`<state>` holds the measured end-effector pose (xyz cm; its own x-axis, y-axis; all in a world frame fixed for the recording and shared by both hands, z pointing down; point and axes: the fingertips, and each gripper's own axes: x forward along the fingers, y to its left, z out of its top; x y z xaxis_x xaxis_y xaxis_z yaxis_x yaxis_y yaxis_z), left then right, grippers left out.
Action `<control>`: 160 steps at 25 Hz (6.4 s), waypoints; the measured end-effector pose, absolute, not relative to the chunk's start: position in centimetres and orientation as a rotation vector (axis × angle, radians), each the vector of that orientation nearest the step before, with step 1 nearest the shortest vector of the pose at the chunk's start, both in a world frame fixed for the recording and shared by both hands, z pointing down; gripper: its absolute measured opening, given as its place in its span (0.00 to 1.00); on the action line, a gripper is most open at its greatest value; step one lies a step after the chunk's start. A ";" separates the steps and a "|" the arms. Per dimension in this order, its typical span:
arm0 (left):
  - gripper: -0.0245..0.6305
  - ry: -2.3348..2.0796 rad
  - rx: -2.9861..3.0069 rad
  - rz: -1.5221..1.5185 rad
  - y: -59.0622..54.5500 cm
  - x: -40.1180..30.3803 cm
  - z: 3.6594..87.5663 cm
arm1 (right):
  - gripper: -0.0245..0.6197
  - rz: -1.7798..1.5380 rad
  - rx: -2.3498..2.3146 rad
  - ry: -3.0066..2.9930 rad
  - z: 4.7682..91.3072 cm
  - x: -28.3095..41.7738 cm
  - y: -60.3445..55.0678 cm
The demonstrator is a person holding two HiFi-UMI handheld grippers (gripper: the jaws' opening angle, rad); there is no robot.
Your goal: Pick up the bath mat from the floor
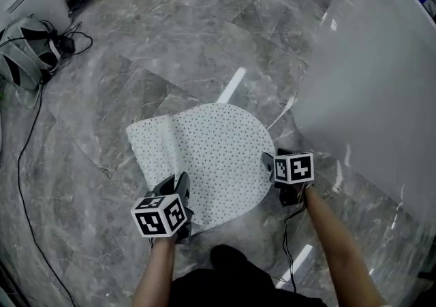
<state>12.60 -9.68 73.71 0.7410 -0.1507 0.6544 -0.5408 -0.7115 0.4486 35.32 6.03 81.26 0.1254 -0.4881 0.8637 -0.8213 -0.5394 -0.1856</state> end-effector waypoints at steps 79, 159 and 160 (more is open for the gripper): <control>0.07 -1.012 1.999 0.647 -9.7 -8.0 37.7 | 0.07 1.623 1.926 -1.507 40.9 18.4 3.7; 0.07 -0.792 2.382 0.276 -17.6 -4.2 -12.2 | 0.07 1.110 2.268 -1.874 -10.2 18.0 -2.4; 0.07 -0.791 2.381 0.276 -17.7 -4.3 -12.2 | 0.07 1.110 2.268 -1.871 -10.2 18.0 -2.5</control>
